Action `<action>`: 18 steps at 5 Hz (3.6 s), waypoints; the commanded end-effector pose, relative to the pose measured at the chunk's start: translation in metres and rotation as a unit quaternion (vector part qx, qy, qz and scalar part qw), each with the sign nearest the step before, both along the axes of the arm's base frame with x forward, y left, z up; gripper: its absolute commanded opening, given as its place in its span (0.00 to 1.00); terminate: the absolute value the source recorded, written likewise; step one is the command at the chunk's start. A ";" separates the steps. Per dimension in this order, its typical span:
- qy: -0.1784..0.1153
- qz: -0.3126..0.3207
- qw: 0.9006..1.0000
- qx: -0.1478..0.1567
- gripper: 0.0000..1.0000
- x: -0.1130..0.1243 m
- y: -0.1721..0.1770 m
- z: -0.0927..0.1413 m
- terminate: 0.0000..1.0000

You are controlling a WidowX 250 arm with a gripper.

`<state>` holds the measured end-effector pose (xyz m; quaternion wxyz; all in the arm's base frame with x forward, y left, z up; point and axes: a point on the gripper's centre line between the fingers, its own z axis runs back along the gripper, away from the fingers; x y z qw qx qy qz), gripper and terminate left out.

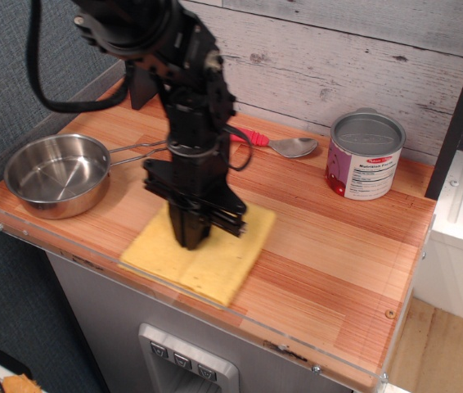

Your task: Place the napkin on the right front corner of the table.

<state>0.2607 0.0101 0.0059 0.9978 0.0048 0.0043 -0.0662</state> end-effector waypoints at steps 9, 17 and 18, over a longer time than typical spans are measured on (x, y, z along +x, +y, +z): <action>-0.019 -0.010 0.999 -0.044 0.00 0.002 -0.105 0.017 0.00; -0.092 -0.053 0.994 0.002 1.00 -0.012 -0.032 0.115 0.00; -0.111 -0.053 0.992 -0.006 1.00 -0.003 -0.031 0.128 0.00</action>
